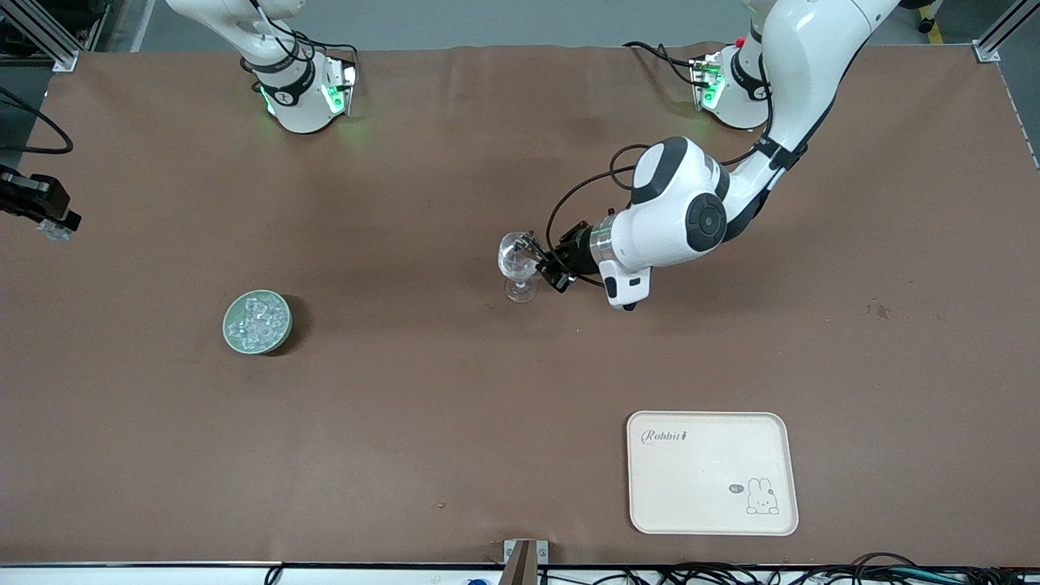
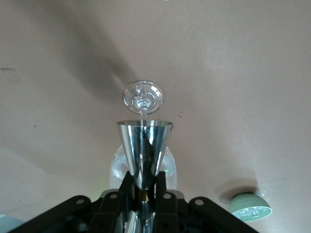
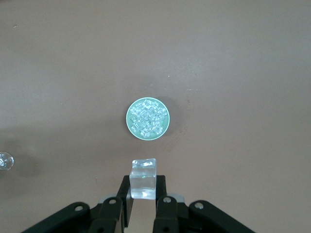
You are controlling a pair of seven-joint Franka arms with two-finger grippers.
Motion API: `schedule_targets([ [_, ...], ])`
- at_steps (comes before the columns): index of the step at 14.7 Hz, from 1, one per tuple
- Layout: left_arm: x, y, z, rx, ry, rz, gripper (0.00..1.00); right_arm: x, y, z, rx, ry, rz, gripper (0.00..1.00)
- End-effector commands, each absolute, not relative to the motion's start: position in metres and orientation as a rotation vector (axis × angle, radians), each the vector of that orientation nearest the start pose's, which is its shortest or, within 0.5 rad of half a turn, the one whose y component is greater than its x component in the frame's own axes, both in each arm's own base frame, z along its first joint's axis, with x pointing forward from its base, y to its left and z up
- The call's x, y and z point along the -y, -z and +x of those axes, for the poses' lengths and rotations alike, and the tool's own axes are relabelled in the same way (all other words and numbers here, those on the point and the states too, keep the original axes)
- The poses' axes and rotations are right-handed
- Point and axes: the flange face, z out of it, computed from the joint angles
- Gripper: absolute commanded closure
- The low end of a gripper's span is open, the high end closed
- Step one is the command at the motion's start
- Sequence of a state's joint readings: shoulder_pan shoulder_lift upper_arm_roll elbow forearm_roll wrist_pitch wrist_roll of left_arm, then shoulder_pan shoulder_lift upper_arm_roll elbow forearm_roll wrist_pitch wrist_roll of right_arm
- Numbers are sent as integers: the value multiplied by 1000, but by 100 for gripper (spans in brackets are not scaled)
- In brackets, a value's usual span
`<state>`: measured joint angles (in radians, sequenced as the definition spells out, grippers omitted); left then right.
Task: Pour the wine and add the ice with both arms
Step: 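Tilt the jigger over the glass rim with the left gripper to pour, then raise the jigger away from the glass with the left gripper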
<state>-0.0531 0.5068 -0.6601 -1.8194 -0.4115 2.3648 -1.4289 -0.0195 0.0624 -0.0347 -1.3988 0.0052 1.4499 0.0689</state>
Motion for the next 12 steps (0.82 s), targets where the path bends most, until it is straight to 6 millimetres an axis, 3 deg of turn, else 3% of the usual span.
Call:
schedule_targets([
  [1,408,-338,518,1760,-804,-2940,97,30,-661,557,-186,-7,-3131,97],
  [7,398,-346,518,1727,-833,-2904,98,28,-660,557,-189,-10,-3131,97],
  [9,388,-349,527,1783,-939,-2859,99,26,-660,558,-191,-12,-3130,97],
  [12,355,-360,544,1782,-1128,-2838,99,8,-662,557,-202,-13,-3126,97],
])
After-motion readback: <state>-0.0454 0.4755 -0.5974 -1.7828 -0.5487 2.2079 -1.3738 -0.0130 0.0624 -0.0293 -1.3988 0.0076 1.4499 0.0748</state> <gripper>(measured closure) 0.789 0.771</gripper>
